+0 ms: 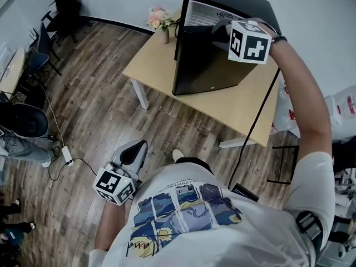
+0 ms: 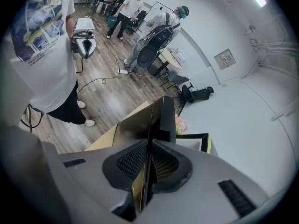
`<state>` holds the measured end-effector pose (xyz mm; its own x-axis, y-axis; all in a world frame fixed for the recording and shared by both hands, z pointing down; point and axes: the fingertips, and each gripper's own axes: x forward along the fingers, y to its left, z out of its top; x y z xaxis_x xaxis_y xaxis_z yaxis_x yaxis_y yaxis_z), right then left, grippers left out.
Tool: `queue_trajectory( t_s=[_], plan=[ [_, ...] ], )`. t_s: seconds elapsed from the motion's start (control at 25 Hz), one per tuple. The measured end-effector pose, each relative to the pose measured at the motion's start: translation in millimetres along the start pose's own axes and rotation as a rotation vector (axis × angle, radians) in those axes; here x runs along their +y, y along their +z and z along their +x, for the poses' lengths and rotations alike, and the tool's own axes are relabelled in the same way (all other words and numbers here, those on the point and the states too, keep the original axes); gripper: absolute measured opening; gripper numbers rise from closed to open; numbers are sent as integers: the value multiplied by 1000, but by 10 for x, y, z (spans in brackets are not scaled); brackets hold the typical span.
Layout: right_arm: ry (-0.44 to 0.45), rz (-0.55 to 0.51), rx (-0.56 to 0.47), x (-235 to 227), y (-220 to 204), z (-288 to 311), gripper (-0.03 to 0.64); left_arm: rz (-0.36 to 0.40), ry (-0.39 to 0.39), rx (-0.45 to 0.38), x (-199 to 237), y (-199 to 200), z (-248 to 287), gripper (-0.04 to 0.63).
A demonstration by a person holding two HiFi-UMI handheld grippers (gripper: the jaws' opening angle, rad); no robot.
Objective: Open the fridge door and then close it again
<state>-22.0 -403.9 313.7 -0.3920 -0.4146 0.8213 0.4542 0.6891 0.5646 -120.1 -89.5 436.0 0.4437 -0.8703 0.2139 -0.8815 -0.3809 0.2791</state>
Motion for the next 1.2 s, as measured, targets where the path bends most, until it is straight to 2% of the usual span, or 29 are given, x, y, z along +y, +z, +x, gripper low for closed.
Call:
queue_trajectory(
  t_s=[0.48,0.84,1.2],
  plan=[
    [10,57,-51,-405,-94,243,34,-12,27,1,190,185,239,8],
    [1,71,-40,-690,-172,428,35,-23,35,-7,369,276,408,8],
    [7,138,-75,-945,-305,578,35,-41,46,-2,487,305,571,8]
  ],
)
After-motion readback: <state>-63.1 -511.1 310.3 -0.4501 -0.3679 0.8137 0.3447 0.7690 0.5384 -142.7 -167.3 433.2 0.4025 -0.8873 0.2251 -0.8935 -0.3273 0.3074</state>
